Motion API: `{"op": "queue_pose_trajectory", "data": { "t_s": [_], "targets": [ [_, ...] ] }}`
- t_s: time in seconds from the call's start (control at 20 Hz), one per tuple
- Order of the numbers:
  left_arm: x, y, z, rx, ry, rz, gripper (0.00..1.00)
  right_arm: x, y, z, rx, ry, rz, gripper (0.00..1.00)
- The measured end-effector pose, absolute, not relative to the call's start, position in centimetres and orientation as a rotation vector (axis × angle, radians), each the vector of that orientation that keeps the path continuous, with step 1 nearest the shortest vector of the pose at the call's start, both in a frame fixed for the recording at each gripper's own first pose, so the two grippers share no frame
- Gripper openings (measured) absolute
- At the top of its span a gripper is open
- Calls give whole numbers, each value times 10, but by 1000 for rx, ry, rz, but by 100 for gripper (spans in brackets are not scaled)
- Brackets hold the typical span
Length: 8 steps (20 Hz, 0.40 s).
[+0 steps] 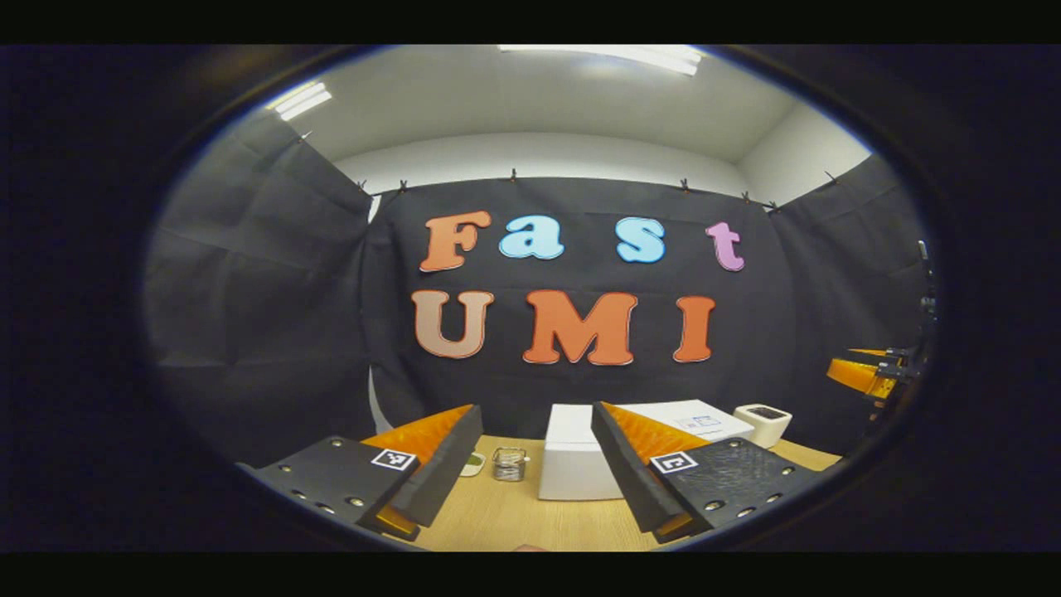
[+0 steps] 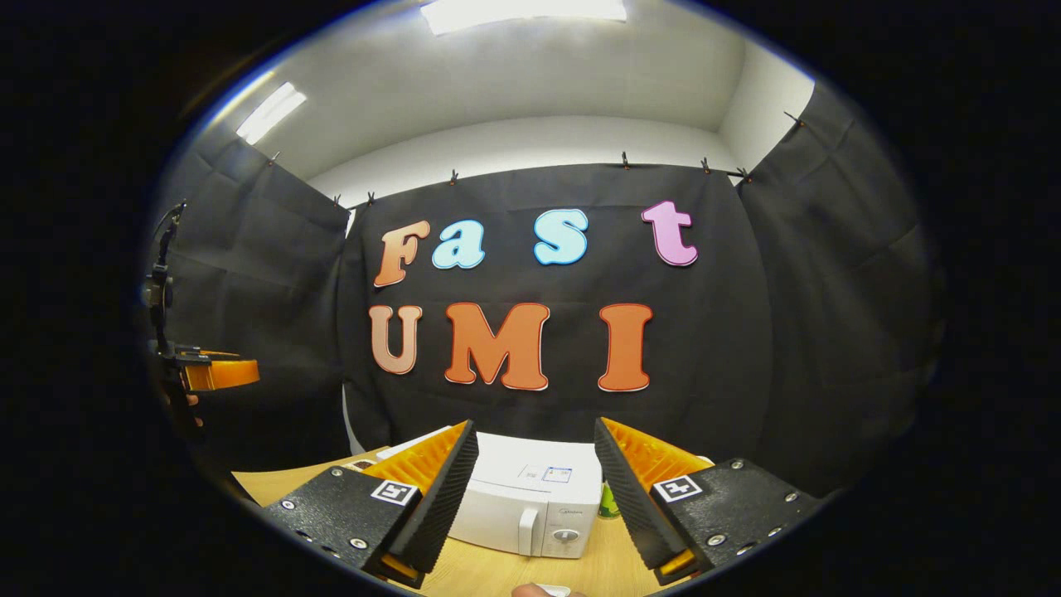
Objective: Open the microwave oven with the left hand, put the food in, and close the microwave oven.
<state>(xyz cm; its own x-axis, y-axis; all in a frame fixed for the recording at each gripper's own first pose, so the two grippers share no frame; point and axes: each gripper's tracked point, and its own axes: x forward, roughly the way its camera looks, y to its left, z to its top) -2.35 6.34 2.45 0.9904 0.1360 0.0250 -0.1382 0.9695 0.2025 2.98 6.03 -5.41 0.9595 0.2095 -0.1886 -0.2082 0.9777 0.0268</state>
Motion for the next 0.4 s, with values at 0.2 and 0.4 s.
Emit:
{"op": "queue_pose_trajectory", "data": {
  "t_s": [0.2,0.4],
  "targets": [
    [-22,53,21,228,-6,119,86,30,61,-53,0,188,216,88],
    [-23,46,23,234,-29,113,87,31,60,-50,-15,171,217,88]
  ]
}}
